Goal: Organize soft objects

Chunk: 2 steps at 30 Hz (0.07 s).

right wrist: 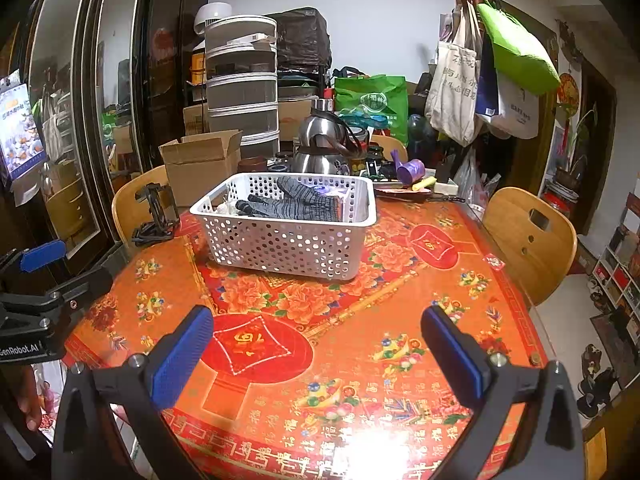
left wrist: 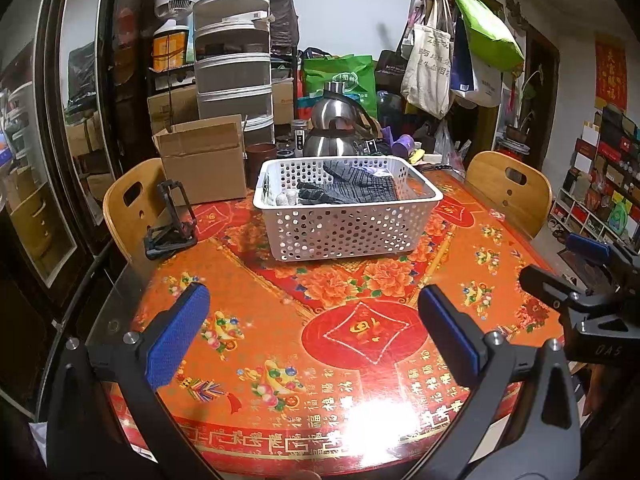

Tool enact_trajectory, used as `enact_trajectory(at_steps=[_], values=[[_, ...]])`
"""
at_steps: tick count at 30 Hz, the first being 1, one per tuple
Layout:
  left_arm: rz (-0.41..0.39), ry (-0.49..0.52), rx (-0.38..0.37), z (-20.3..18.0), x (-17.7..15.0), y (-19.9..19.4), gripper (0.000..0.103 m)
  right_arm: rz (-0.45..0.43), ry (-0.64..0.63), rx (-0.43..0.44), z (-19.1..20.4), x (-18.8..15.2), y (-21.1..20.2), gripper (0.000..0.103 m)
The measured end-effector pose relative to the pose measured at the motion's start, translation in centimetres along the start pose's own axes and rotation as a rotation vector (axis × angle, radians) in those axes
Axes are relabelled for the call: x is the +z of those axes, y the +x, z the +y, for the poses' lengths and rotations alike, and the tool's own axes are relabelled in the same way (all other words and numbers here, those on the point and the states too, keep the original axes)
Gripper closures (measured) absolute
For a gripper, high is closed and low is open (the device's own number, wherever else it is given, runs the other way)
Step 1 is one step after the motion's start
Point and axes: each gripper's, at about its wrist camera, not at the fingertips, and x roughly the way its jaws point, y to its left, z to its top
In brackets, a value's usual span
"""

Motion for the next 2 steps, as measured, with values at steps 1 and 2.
enact_trajectory(at_steps=[1,2], values=[[-0.001,0.003,0.001,-0.05,-0.01,-0.03,0.0,0.0,0.0,0.0,-0.05,-0.01,-0.01,0.0],[-0.005,0.008,0.004,-0.09,-0.05,-0.1,0.0,0.0,0.0,-0.001,0.0,0.0,0.01,0.0]])
